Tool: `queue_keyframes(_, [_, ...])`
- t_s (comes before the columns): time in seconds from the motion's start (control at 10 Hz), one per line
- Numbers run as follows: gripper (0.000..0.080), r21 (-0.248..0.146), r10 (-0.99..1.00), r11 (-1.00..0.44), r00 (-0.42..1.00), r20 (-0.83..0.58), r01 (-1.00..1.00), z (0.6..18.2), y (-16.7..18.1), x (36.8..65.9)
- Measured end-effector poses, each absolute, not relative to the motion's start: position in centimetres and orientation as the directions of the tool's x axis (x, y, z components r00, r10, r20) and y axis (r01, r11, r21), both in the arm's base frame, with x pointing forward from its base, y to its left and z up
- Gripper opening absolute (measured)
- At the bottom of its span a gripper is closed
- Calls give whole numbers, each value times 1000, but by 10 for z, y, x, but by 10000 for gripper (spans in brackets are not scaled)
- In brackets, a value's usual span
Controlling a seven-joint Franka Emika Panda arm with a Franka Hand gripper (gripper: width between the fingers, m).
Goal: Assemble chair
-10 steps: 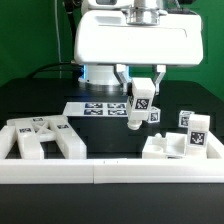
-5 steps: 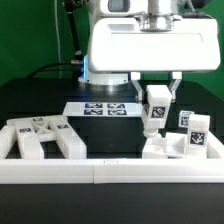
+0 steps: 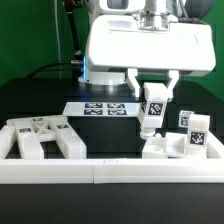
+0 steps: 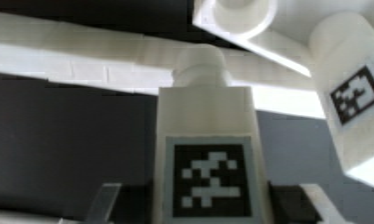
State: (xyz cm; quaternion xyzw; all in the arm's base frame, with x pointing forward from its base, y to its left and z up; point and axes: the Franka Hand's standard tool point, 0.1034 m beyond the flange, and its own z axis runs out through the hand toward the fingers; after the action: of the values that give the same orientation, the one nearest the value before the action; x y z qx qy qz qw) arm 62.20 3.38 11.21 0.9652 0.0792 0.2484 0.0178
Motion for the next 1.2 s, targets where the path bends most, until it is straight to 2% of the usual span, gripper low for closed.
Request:
queue_keyframes(0.6, [290, 72, 166, -986, 864, 475, 150, 108, 40, 622])
queue_keyframes(0.9, [290, 55, 165, -986, 869, 466, 158, 101, 48, 616])
queue_keyframes(1.2, [290, 43, 155, -987, 871, 466, 153, 100, 42, 617])
